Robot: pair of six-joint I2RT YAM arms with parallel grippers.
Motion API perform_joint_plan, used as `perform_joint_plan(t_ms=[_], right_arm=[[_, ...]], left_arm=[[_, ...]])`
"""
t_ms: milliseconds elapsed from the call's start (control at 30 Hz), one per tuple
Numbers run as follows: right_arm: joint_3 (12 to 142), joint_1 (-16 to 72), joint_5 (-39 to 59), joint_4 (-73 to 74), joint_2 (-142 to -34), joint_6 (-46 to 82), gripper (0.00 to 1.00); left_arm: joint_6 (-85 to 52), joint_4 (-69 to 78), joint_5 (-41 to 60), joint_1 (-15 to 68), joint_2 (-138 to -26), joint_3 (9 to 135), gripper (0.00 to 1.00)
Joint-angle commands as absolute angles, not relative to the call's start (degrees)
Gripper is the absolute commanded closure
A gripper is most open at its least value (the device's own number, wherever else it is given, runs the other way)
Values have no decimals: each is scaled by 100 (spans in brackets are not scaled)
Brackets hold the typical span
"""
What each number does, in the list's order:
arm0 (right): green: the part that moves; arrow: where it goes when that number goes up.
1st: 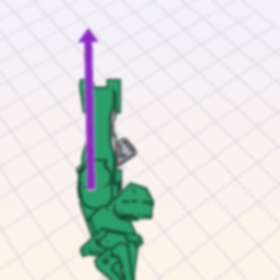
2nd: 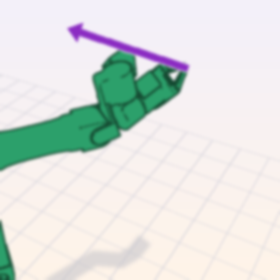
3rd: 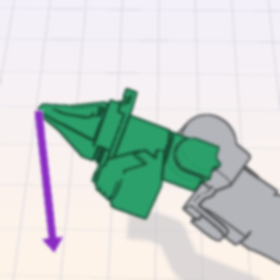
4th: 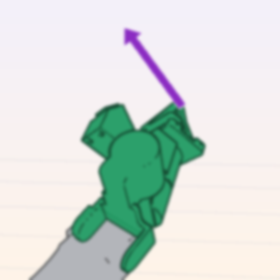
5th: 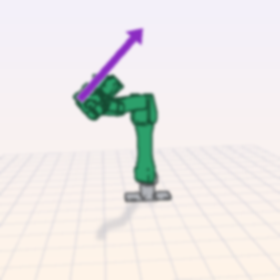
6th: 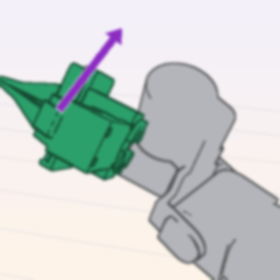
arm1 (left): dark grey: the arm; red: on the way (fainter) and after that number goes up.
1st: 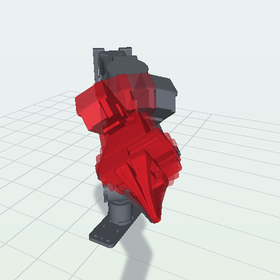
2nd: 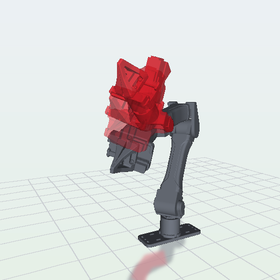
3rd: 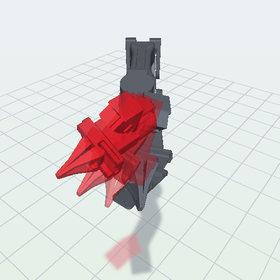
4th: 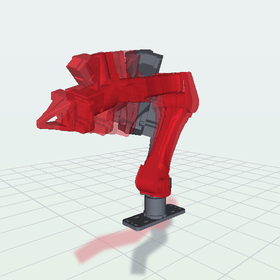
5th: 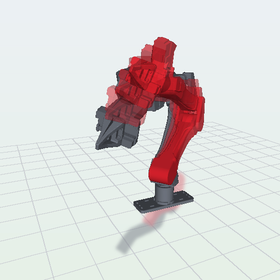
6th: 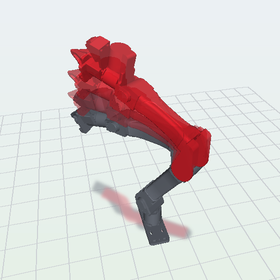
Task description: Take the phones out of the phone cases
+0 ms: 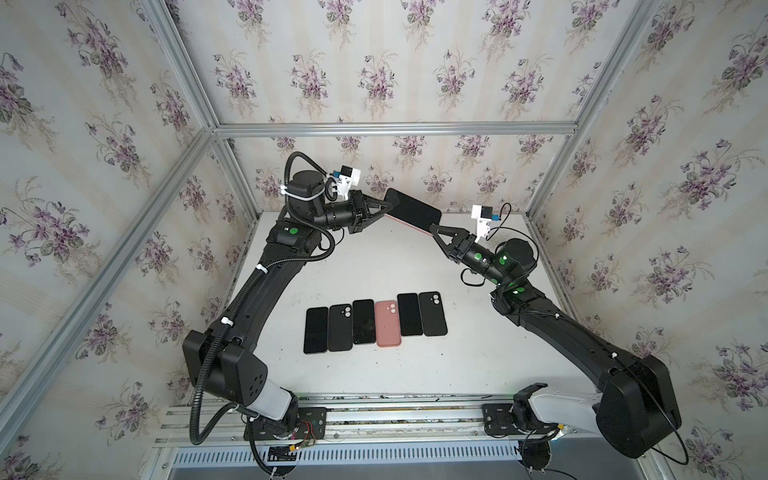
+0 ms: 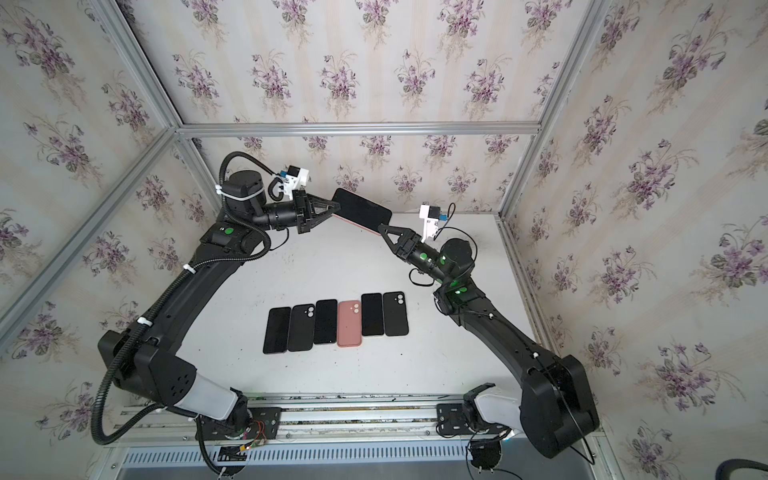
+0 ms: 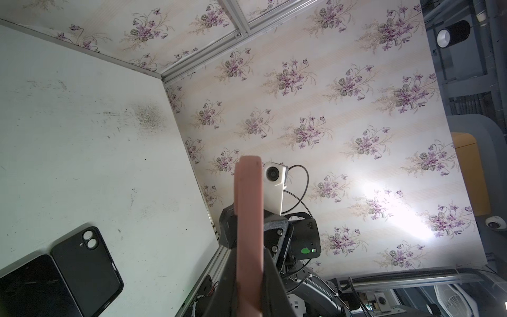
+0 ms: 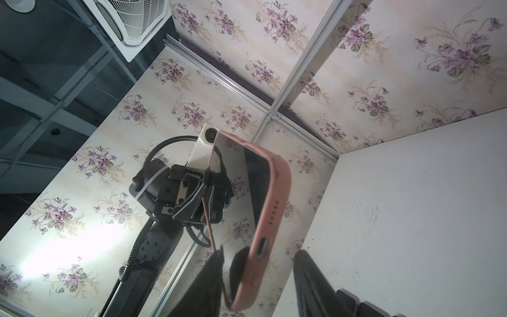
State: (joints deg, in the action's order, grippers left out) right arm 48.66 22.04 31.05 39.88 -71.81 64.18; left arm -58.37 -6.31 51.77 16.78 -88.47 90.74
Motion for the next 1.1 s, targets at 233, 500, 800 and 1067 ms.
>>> perform_joint_plan(t_ms=[233, 500, 800, 1067], right_arm=[[4765, 2236, 3287, 4993, -7363, 6822, 72], [4659, 2253, 3361, 5367, -7418, 6933, 66], [4540, 2255, 3366, 5690, -7472, 7077, 67], [4540, 2250, 3366, 5903, -7589, 7164, 81]], left_arm=[[-6119, 138, 5230, 1691, -8811, 9001, 100], [-6149, 227, 5213, 1692, -8850, 8976, 100], [-6161, 272, 5229, 1690, -8912, 9009, 100], [-6179, 298, 5250, 1692, -8947, 9000, 100]])
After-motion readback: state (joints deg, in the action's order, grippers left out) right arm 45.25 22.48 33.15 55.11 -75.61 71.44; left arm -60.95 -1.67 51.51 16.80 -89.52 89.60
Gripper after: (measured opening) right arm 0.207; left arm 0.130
